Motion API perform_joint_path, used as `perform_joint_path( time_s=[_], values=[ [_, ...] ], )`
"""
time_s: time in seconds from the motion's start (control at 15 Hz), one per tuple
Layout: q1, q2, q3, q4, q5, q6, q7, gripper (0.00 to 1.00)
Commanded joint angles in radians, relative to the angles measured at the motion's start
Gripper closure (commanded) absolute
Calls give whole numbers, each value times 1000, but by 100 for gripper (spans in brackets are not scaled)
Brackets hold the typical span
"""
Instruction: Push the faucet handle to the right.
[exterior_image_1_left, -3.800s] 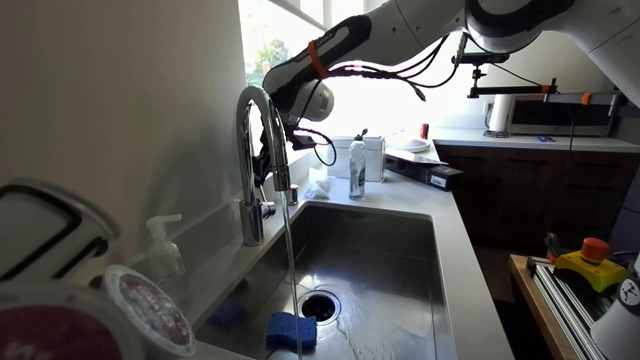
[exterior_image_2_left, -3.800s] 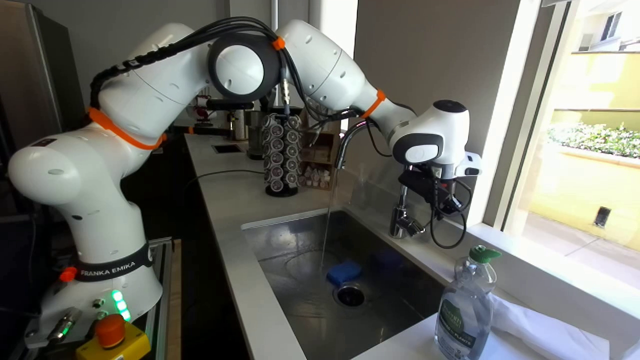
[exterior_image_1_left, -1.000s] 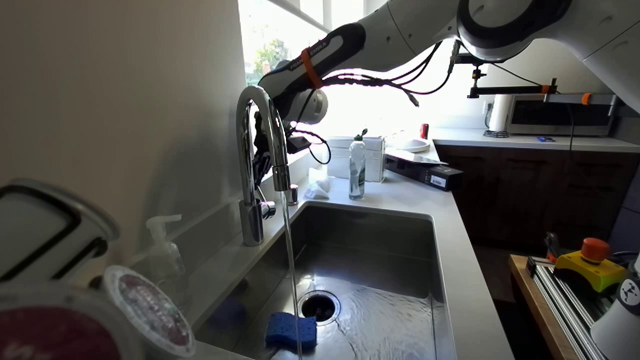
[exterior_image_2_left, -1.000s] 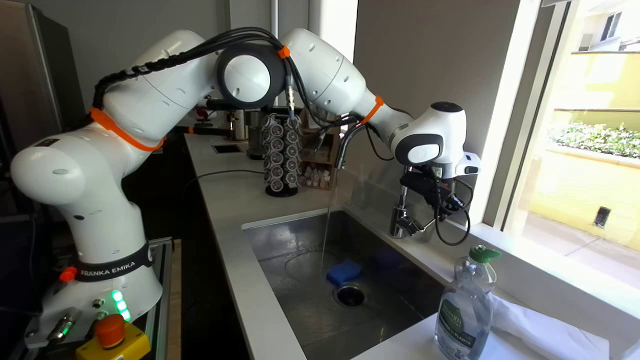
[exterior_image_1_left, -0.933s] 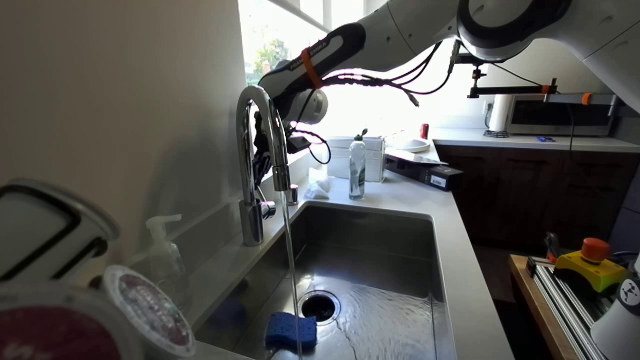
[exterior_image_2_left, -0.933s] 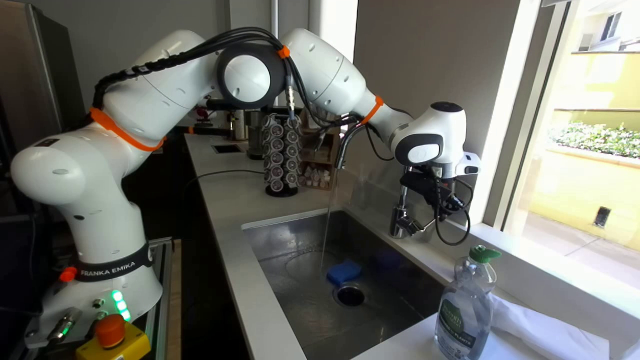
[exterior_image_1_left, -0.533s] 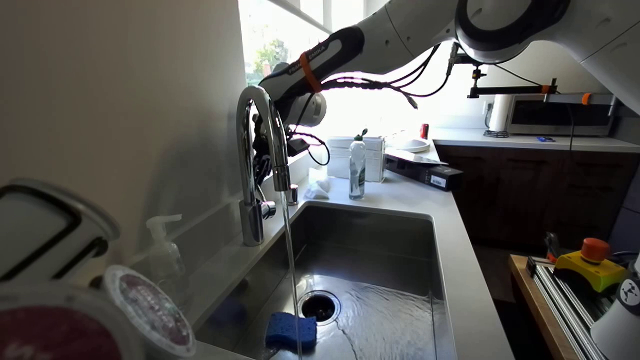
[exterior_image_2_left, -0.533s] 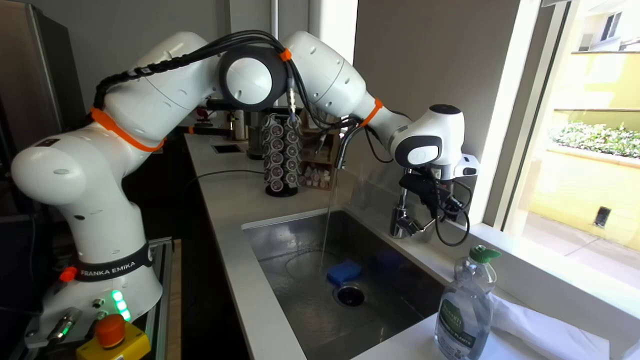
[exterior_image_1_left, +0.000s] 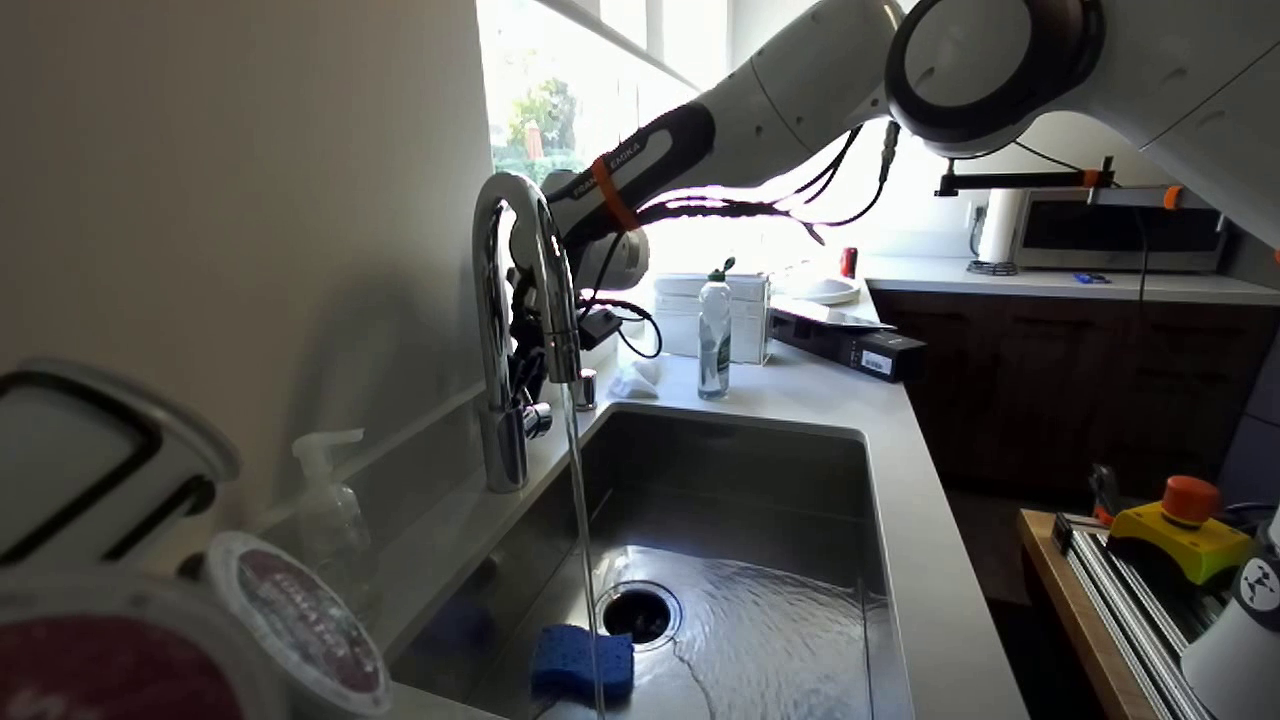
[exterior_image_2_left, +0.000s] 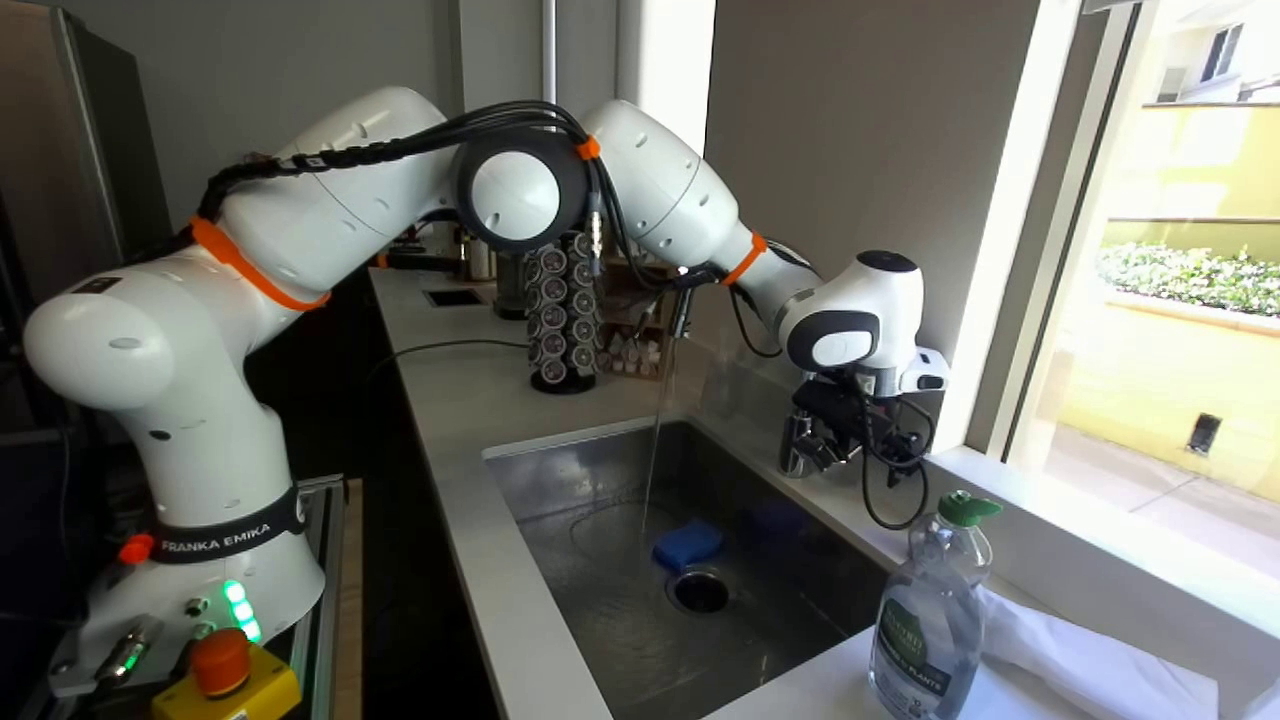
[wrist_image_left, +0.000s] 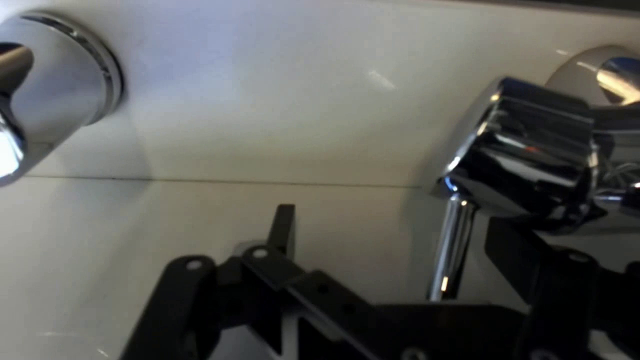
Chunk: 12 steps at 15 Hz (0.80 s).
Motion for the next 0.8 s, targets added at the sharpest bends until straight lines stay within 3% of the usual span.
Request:
perform_joint_path(
  time_s=[0.0,0.73],
  values=[
    [-5,17,2,23,-7,0,8,0],
    [-40,-87,19,-56,14,10,-12,0]
  ],
)
